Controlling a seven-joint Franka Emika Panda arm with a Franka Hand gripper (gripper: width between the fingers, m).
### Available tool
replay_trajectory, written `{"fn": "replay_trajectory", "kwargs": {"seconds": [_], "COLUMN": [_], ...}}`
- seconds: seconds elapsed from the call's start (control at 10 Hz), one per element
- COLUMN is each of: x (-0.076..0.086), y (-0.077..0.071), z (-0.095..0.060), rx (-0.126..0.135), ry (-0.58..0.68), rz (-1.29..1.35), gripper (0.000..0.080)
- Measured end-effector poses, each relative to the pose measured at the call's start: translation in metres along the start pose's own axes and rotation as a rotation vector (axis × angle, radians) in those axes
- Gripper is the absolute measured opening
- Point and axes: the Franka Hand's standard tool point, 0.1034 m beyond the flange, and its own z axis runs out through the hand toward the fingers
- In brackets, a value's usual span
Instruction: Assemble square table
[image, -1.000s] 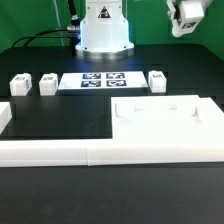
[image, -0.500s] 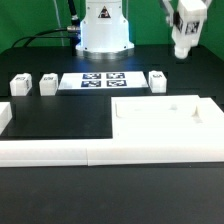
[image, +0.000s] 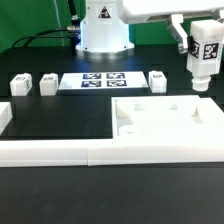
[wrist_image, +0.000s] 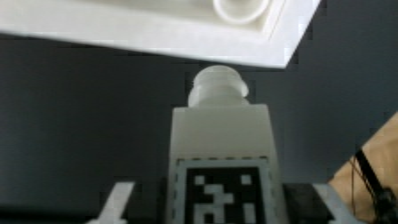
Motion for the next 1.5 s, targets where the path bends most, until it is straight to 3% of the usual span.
{"fn": "replay_trajectory", "kwargs": {"seconds": [0.3,0.5,0.9,1.1,1.5], "x": [-0.004,-0.023,-0.037,-0.040,-0.036], "y": [-0.002,-0.023,-0.019,-0.026,-0.025], "z": [0.001,0.010,0.032,0.044,0.055], "rx": [0.002,0.011,0.004,0.011,0.010], "ry": [-0.010,-0.012,-0.029,-0.037,-0.034], "rz": [-0.001,-0.034,-0.059,-0.062,-0.054], "gripper": [0.0287,0.0287,0.0287,0.0287,0.0287]}}
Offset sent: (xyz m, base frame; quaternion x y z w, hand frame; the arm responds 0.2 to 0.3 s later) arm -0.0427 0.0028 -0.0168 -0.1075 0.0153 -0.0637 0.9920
